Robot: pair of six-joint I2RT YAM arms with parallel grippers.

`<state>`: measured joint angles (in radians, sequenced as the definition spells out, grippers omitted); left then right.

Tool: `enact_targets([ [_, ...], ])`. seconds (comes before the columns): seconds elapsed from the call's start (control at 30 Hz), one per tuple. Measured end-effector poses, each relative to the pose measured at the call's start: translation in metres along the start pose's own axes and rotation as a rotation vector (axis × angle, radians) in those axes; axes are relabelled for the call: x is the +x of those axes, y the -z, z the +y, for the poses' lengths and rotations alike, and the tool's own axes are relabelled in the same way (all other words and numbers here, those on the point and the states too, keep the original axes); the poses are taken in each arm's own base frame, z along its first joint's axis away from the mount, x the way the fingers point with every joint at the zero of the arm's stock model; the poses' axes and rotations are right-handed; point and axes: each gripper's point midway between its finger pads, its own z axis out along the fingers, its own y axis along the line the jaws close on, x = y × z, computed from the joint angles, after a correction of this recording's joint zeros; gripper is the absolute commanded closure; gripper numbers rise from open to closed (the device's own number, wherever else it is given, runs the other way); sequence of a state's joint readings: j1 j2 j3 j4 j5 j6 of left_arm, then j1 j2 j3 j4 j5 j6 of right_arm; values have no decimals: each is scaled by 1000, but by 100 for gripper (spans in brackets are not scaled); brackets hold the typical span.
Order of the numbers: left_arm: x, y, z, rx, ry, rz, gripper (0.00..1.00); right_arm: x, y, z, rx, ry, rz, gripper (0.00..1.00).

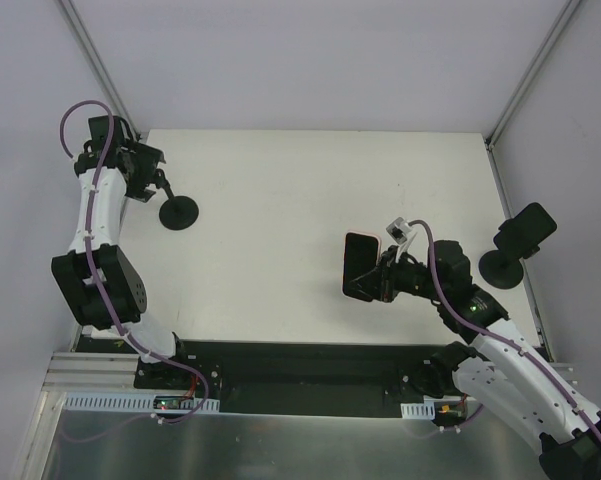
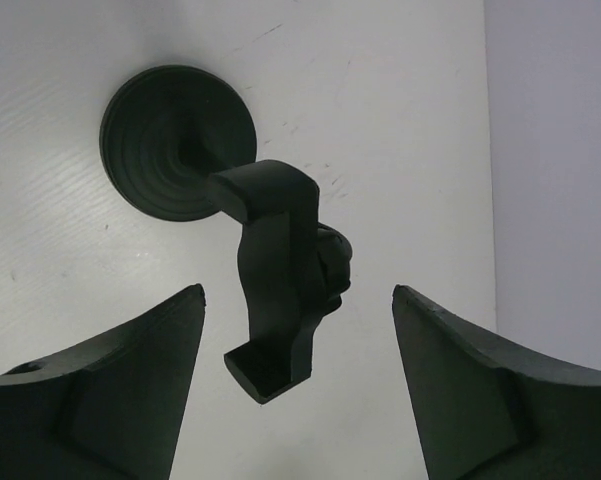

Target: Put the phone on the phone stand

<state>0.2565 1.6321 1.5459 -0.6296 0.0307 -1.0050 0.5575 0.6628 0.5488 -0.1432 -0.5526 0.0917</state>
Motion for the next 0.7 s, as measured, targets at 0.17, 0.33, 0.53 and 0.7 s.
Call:
enact_targets([
  [0.17,10,-4,11,-21,43,28,74,1,0,-1,5,-4,3,99],
  [0.33,14,5,10,3,60,30,100,4,-3,-5,14,-17,22,99],
  [0.53,40,24,16,5,55,75,100,9,-9,-10,25,-39,50,99],
  [0.7,109,62,-4,80,-74,122,100,8,-13,-13,25,-40,51,99],
])
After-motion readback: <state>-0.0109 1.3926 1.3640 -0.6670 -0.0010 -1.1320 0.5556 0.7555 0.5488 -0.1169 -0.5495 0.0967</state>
